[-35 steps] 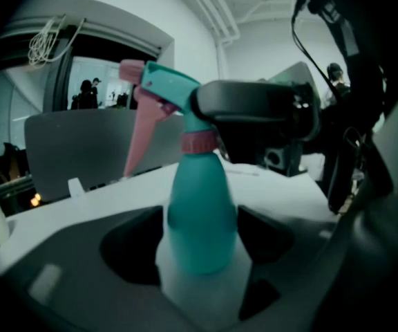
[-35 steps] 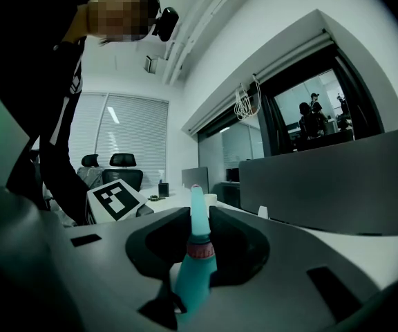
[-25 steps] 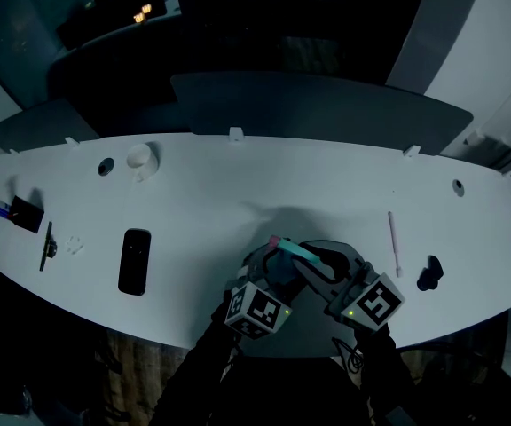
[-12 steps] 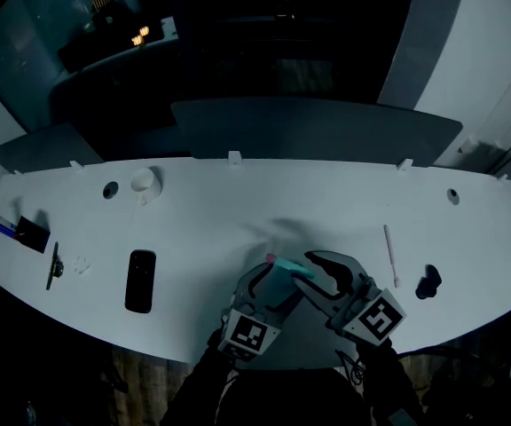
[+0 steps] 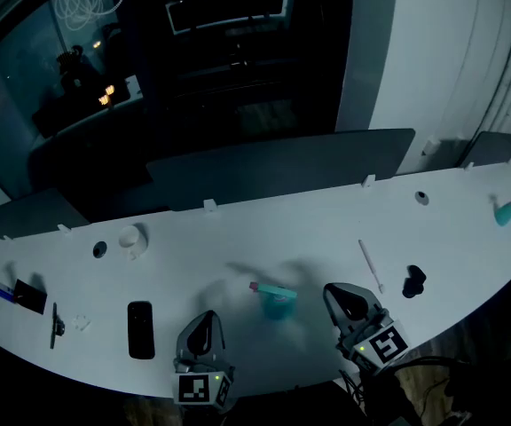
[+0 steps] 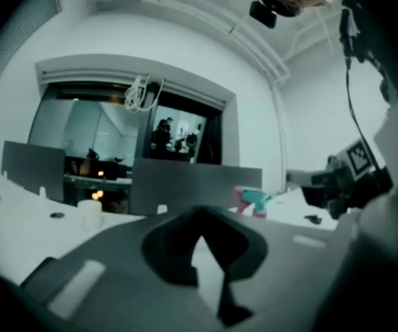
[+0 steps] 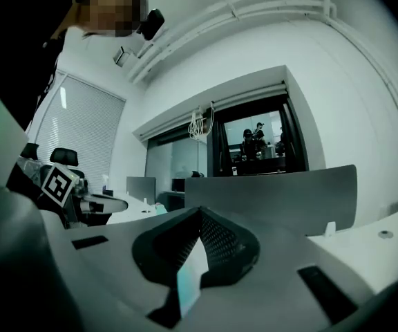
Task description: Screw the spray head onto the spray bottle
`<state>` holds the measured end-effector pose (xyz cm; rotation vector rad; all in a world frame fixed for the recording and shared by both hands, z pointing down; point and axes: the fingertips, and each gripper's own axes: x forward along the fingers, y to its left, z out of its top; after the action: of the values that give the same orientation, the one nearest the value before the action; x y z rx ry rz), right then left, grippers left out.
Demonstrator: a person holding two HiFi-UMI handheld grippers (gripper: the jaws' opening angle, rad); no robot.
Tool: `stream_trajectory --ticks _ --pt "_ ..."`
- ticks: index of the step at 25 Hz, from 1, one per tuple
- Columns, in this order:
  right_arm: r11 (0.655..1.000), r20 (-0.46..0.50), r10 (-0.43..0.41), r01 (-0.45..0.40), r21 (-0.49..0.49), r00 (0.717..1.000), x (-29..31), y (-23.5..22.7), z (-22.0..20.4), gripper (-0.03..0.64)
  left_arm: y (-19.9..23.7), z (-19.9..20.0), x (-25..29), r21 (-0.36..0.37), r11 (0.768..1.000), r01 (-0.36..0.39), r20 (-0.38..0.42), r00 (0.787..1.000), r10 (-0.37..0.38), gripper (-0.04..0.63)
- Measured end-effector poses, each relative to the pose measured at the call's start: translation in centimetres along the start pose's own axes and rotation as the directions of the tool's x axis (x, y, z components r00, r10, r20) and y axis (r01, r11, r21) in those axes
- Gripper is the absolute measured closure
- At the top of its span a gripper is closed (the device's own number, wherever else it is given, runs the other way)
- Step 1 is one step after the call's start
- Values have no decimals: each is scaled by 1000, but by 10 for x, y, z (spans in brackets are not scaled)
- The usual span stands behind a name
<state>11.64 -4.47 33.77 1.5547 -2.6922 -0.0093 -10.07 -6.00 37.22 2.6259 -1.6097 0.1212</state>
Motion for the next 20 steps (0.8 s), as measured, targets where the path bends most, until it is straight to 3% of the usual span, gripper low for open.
stream_trajectory --ticks 8,15,20 --pt "985 34 -163 165 -52 986 -15 36 -6 612 -33 29 -1 102 994 48 91 994 -57 592" --pt "983 57 -171 174 -64 984 -36 50 6 612 -59 38 -16 87 994 70 104 991 -79 592" --pt "984 67 -152 158 -81 986 -54 59 16 612 -65 44 -41 109 994 29 126 991 -43 592"
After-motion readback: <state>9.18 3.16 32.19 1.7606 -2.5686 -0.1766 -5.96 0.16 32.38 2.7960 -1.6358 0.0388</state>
